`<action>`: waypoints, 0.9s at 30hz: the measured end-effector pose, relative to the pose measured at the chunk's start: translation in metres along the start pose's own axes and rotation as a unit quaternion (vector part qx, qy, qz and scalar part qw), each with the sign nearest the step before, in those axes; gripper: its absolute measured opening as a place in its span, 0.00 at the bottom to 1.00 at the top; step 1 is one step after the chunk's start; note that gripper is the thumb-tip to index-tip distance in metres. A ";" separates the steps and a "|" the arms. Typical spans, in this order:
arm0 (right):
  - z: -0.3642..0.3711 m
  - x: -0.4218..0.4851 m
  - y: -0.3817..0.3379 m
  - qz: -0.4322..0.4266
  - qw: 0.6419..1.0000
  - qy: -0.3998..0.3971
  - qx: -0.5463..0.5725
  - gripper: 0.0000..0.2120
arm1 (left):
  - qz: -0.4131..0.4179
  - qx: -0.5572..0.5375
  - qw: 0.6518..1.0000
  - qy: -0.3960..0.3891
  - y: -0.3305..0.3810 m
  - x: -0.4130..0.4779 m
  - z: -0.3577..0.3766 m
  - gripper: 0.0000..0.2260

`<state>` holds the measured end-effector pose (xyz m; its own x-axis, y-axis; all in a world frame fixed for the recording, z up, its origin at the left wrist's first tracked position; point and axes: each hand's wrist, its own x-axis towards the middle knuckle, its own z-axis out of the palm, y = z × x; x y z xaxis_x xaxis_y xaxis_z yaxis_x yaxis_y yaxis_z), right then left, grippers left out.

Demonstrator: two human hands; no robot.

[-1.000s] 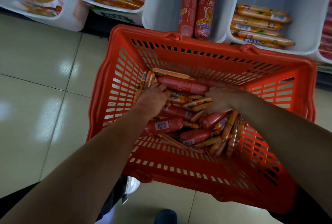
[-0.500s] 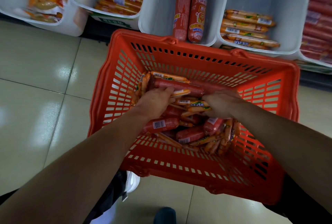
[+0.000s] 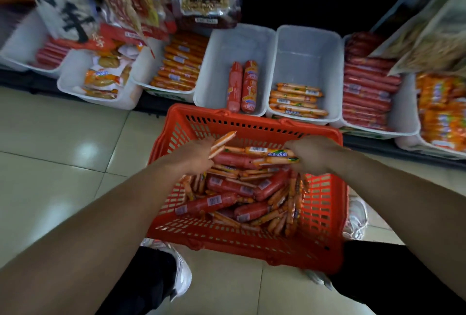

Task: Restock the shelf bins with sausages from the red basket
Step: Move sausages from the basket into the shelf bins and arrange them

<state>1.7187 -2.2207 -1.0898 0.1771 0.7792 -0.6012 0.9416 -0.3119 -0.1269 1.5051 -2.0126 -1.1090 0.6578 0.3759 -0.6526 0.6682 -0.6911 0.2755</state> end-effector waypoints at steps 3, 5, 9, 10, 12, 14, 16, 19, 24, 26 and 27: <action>-0.034 -0.021 0.015 0.012 0.999 0.049 -0.017 0.15 | 0.021 0.029 0.999 0.013 0.008 -0.014 -0.028 0.21; -0.054 -0.032 0.028 0.025 0.997 0.069 -0.032 0.18 | 0.018 0.058 0.998 0.013 0.015 -0.021 -0.044 0.24; -0.085 -0.041 0.055 0.051 0.995 0.082 -0.025 0.21 | 0.042 0.098 0.994 0.004 0.028 -0.029 -0.075 0.23; -0.089 -0.039 0.061 0.060 0.994 0.086 -0.023 0.22 | 0.052 0.111 0.992 0.002 0.032 -0.030 -0.082 0.21; -0.093 -0.031 0.071 0.078 0.993 0.082 -0.021 0.21 | 0.073 0.142 0.987 0.005 0.037 -0.030 -0.093 0.15; -0.092 -0.018 0.081 0.089 0.993 0.071 -0.011 0.19 | 0.083 0.144 0.986 0.014 0.038 -0.026 -0.096 0.11; -0.088 -0.001 0.093 0.102 0.993 0.061 -0.005 0.18 | 0.081 0.119 0.989 0.021 0.035 -0.017 -0.094 0.12; -0.076 0.028 0.109 0.119 0.991 0.053 0.004 0.24 | 0.058 0.087 0.994 0.017 0.032 0.003 -0.090 0.11; -0.054 0.063 0.117 0.115 0.987 0.068 0.089 0.27 | 0.057 0.034 0.997 0.044 0.038 0.031 -0.092 0.10; -0.049 0.068 0.118 0.108 0.986 0.071 0.101 0.24 | 0.055 0.021 0.997 0.043 0.040 0.037 -0.090 0.10; -0.046 0.068 0.119 0.114 0.984 0.085 0.104 0.23 | 0.056 0.015 0.997 0.041 0.042 0.038 -0.089 0.10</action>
<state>1.8561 -2.1797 -1.1091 0.4390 0.7505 -0.4940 0.7962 -0.5797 -0.1732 1.5896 -1.9727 -1.0595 0.7549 0.3438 -0.5585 0.5788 -0.7497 0.3208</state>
